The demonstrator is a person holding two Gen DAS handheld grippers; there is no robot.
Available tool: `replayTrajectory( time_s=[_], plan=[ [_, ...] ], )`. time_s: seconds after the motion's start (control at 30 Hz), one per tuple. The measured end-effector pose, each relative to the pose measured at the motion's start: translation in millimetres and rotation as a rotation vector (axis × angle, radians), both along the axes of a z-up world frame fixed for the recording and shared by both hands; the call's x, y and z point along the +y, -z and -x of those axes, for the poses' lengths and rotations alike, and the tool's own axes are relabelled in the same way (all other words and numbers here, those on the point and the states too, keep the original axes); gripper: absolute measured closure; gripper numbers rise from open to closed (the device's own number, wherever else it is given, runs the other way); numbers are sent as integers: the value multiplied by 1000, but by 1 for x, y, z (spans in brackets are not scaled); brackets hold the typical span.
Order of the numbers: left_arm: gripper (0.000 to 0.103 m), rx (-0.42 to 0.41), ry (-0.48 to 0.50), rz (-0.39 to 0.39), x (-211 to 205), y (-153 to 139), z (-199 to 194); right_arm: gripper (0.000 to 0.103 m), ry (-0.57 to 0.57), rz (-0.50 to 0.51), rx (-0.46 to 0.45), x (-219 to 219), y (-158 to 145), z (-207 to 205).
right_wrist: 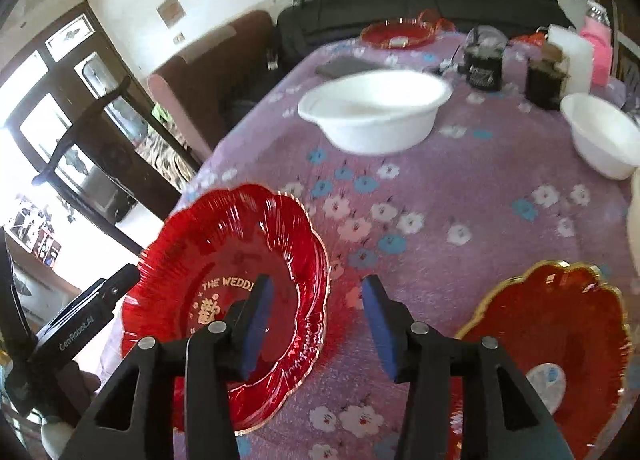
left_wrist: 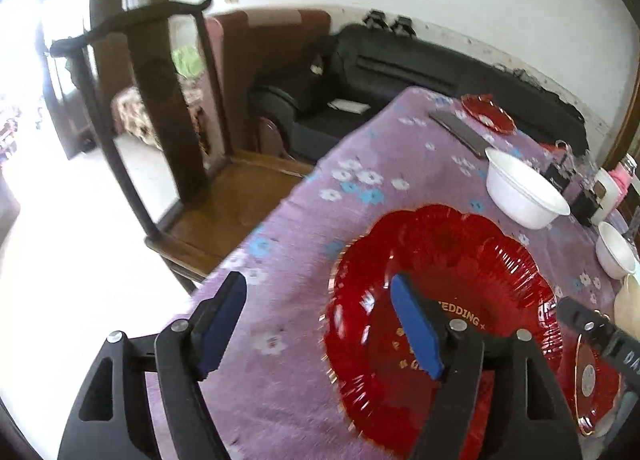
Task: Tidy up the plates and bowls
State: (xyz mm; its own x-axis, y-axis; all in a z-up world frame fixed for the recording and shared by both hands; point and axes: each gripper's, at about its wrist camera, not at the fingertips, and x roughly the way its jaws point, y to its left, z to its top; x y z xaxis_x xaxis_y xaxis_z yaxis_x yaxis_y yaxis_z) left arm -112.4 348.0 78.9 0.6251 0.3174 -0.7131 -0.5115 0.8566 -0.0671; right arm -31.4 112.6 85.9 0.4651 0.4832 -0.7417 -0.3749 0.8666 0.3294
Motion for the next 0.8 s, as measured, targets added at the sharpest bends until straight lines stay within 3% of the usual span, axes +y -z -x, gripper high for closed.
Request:
replayTrajectory(
  time_s=[0.13,0.33,0.57,0.8],
  plan=[
    [25,-41,-11,-59,-11,-16,21,45,4,-3,-44,-14,-12,11],
    [20,-82,56,-131,-47,-39,37,44,28,-18,-71,-46,-18,29],
    [18,-106,218,-164,-103,-56,38,43,118,-17,-100,-115,-23,47],
    [18,-91,352,-198,-159,-54,26,40,235,-10,-115,-192,-23,59]
  ],
)
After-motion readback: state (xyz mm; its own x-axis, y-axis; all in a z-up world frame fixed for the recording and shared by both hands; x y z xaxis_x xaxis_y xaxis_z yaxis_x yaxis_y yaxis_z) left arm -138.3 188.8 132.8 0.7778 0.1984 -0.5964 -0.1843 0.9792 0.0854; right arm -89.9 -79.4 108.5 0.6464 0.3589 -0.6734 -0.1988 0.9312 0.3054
